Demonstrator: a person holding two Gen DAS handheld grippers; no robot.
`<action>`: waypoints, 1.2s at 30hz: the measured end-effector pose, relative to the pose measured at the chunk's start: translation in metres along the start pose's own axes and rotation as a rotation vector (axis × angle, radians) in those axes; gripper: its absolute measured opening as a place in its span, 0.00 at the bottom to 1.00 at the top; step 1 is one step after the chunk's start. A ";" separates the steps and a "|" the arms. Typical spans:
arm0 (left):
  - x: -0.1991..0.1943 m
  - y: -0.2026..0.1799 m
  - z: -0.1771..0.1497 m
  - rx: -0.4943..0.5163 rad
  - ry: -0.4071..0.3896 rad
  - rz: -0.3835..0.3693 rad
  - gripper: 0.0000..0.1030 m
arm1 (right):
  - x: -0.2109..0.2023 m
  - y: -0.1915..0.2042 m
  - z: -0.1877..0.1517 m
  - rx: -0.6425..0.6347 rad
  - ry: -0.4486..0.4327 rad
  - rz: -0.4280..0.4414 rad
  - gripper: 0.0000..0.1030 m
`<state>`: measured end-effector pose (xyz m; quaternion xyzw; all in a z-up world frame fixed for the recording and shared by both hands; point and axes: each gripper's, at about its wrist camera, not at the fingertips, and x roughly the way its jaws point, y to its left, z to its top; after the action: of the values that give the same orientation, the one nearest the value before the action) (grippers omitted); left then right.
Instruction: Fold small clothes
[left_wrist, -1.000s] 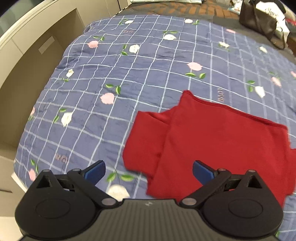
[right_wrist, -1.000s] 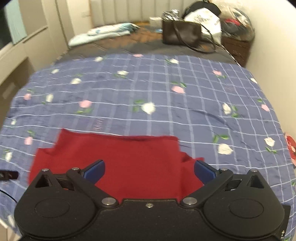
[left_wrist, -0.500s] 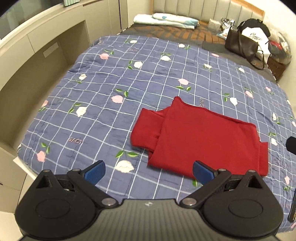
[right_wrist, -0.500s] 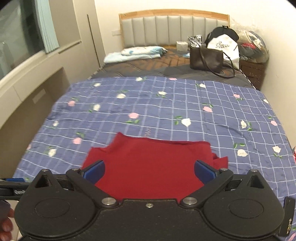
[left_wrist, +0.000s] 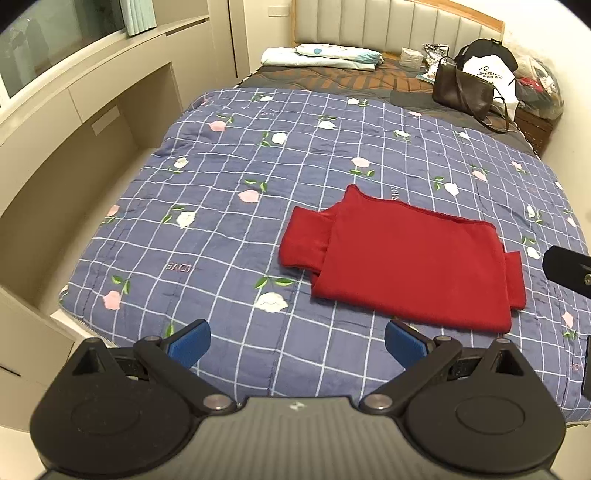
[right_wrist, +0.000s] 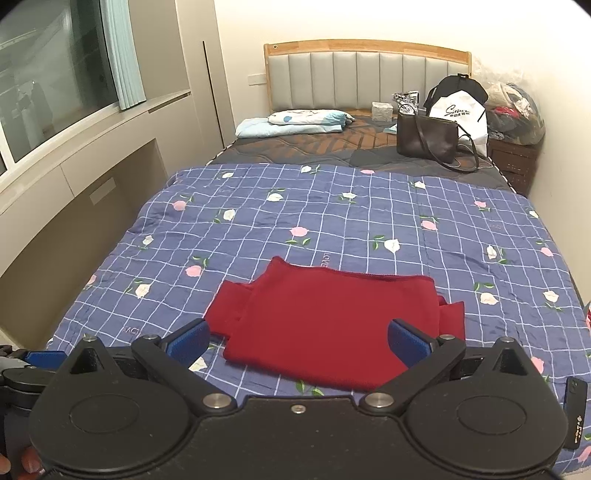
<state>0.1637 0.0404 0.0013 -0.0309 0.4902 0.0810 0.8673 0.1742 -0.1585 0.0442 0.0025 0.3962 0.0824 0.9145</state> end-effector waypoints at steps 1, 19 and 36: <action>-0.002 0.001 -0.001 -0.001 0.000 0.003 0.99 | -0.001 0.000 0.000 -0.001 0.000 -0.001 0.99; -0.002 -0.033 0.010 -0.049 0.015 0.104 0.99 | 0.021 -0.067 0.000 -0.005 0.071 -0.021 0.99; 0.002 -0.101 0.032 -0.084 -0.015 0.161 0.99 | 0.054 -0.131 0.026 -0.051 0.074 0.028 0.99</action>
<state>0.2089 -0.0541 0.0133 -0.0275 0.4809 0.1711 0.8595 0.2494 -0.2774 0.0137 -0.0183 0.4277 0.1051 0.8976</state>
